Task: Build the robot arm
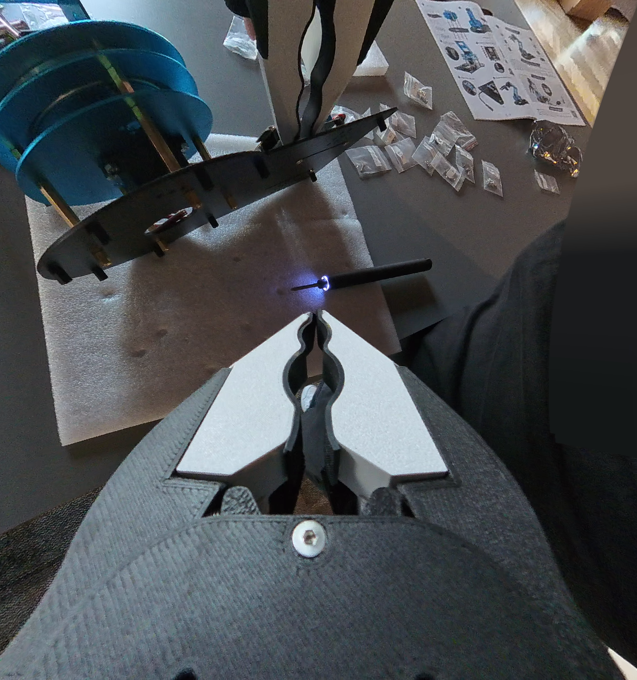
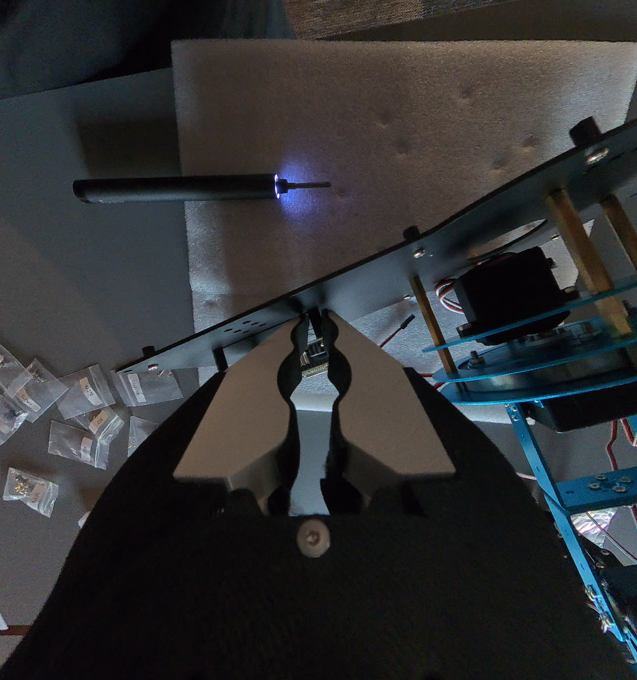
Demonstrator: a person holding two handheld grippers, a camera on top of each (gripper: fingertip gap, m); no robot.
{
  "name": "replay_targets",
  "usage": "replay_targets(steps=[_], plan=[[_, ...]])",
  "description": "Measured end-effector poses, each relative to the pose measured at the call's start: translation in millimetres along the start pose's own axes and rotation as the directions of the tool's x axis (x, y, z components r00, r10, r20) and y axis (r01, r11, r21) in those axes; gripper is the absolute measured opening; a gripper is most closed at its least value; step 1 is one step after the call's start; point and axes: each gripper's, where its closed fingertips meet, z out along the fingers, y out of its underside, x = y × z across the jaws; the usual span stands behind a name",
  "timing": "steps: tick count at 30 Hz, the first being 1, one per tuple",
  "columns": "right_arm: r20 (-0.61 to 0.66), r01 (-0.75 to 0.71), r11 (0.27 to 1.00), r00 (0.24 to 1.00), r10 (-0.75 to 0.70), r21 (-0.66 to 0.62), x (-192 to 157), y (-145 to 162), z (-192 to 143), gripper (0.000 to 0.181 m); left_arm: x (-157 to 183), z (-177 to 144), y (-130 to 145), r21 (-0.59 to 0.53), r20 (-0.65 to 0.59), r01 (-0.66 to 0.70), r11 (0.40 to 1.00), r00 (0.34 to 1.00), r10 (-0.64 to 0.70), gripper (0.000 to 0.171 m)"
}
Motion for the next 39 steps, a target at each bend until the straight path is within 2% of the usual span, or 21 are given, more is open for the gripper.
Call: replay_targets(steps=[24,27,30,32,33,35,36,37,39], plan=[[0.010,-0.056,0.998,0.998,0.055,0.002,2,0,-1,0.008,0,5,-3,0.012,-0.033,0.007,1.000,0.999,-0.007,0.000],[-0.061,-0.074,0.996,0.995,0.077,0.046,7,-2,-8,0.008,2,6,-7,0.024,-0.040,0.006,1.000,0.999,-0.005,0.000],[-0.224,-0.093,0.987,0.967,0.121,0.131,17,-6,-33,0.008,7,6,-12,0.046,-0.040,-0.006,0.999,0.999,0.008,0.000],[-0.384,-0.098,0.967,0.905,0.184,0.233,20,-10,-63,0.009,9,6,-17,0.075,-0.026,-0.025,0.997,0.999,0.027,0.001],[-0.475,-0.105,0.949,0.846,0.243,0.298,19,-11,-81,0.008,10,7,-19,0.095,-0.015,-0.039,0.995,0.999,0.041,0.003],[-0.647,-0.103,0.896,0.657,0.388,0.432,8,-9,-119,0.014,11,11,-23,0.150,0.009,-0.064,0.987,0.998,0.063,0.006],[-0.688,-0.090,0.850,0.546,0.478,0.518,-5,-8,-134,0.018,11,15,-24,0.179,0.015,-0.067,0.982,0.998,0.065,0.007],[-0.695,-0.076,0.794,0.439,0.570,0.603,-21,-5,-143,0.021,11,20,-25,0.210,0.015,-0.065,0.975,0.998,0.063,0.009],[-0.625,-0.057,0.653,0.240,0.743,0.755,-57,6,-143,0.024,13,33,-26,0.272,0.001,-0.060,0.960,0.998,0.062,0.012]])
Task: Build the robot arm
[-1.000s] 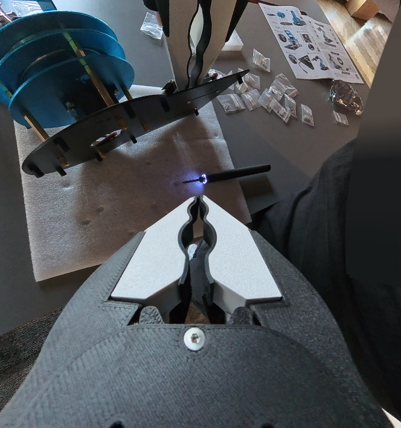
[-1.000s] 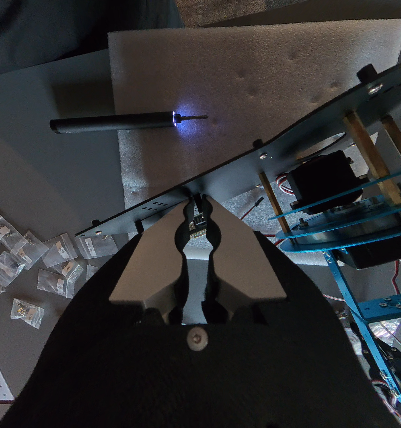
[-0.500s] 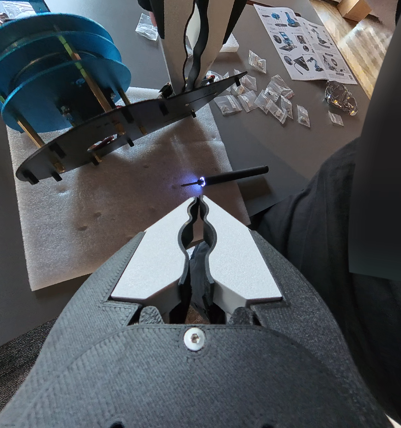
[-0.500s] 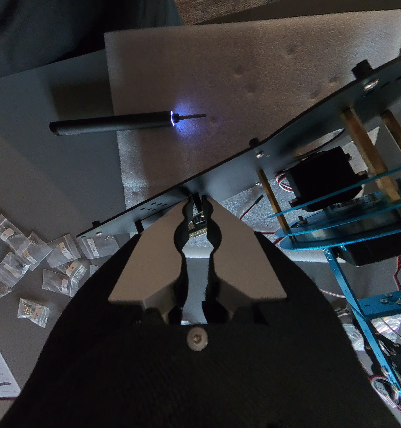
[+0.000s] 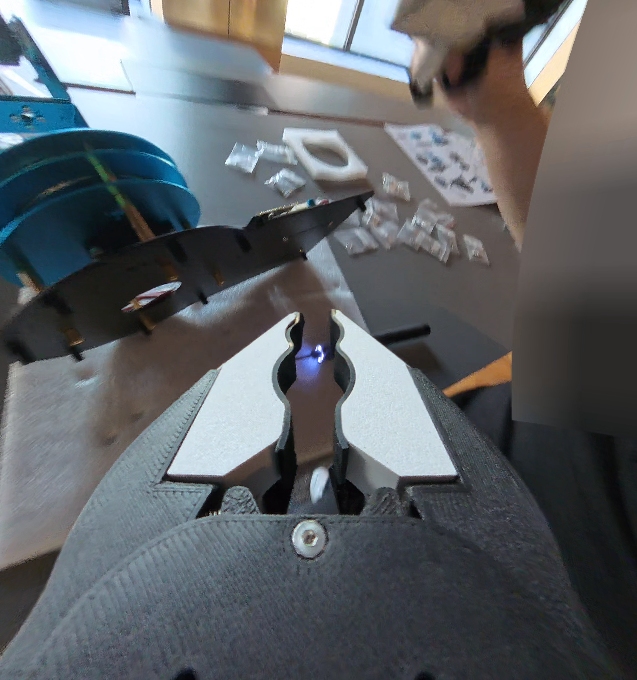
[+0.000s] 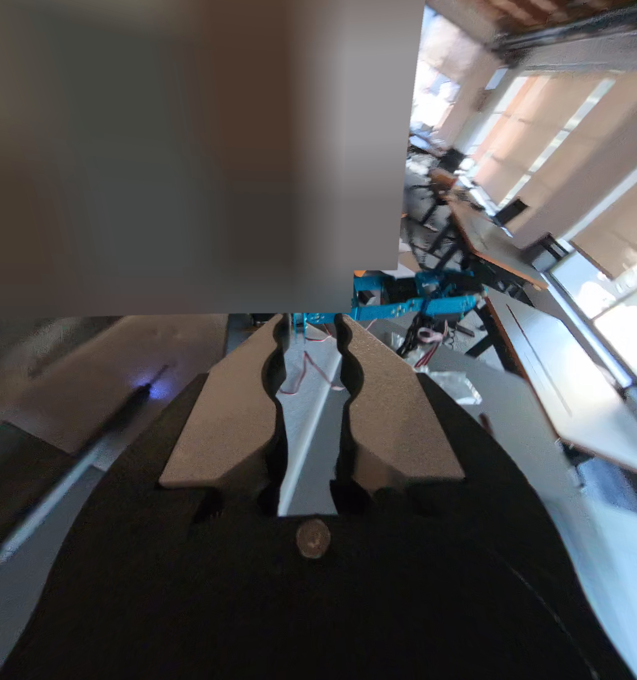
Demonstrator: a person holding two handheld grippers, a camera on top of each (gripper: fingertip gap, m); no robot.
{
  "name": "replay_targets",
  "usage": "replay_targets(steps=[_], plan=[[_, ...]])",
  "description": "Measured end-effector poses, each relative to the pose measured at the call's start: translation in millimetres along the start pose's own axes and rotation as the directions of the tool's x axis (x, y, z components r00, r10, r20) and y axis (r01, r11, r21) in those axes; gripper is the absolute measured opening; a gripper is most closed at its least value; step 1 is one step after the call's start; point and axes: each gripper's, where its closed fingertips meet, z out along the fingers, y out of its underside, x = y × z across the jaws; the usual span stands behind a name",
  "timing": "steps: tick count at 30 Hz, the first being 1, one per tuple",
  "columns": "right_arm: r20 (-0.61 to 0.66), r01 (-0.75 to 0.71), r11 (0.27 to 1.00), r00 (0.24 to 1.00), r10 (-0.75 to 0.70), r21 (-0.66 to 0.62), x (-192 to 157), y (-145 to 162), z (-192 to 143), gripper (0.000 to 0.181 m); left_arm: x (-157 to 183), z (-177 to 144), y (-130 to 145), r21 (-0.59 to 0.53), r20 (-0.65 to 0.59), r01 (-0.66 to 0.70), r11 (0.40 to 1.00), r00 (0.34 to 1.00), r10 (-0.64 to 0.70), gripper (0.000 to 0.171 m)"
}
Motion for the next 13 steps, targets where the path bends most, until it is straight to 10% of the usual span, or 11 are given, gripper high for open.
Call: replay_targets(steps=[6,13], plan=[[-0.236,-0.218,0.961,0.938,0.255,0.172,-45,61,-47,0.035,-8,39,9,0.106,-0.005,-0.062,0.992,0.998,0.063,0.013],[-0.312,-0.100,0.989,0.941,0.130,0.112,-64,90,-13,0.053,-20,68,19,0.134,-0.062,-0.181,0.974,0.980,0.191,0.006]])
